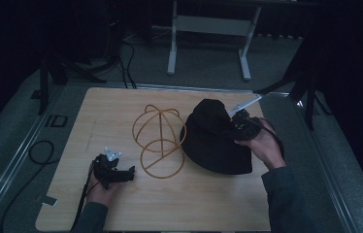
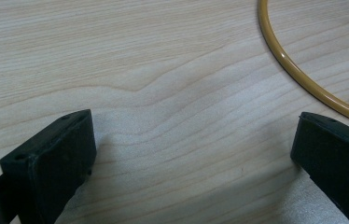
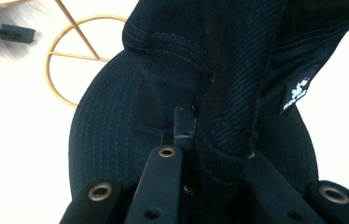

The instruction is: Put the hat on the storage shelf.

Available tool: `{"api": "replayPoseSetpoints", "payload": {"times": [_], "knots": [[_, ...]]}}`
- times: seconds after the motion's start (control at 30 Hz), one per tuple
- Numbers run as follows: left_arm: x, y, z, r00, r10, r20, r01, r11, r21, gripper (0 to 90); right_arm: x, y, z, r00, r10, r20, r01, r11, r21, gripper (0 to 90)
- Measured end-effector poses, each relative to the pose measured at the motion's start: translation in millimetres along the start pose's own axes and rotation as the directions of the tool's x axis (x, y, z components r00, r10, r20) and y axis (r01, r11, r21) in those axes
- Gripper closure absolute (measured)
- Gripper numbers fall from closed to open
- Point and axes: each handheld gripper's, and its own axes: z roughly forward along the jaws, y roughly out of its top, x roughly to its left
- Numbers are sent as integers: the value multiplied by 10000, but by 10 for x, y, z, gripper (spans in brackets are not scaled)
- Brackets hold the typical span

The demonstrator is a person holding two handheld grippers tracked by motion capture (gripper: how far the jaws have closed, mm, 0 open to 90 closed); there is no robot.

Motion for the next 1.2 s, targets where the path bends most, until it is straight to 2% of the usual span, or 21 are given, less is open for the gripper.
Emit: {"api": "replayPoseSetpoints", "payload": {"times": [0.5,1.2], "knots": [[-2,0,1,10000,-22,-2,22,10000,-19,3,16,138,-147,9984,-569,-25,569,9984,-7,877],[1,1,-1,10000,10,-1,-10,10000,10,3,-5,284,-352,9957,-880,-274,867,9952,-461,877]]}}
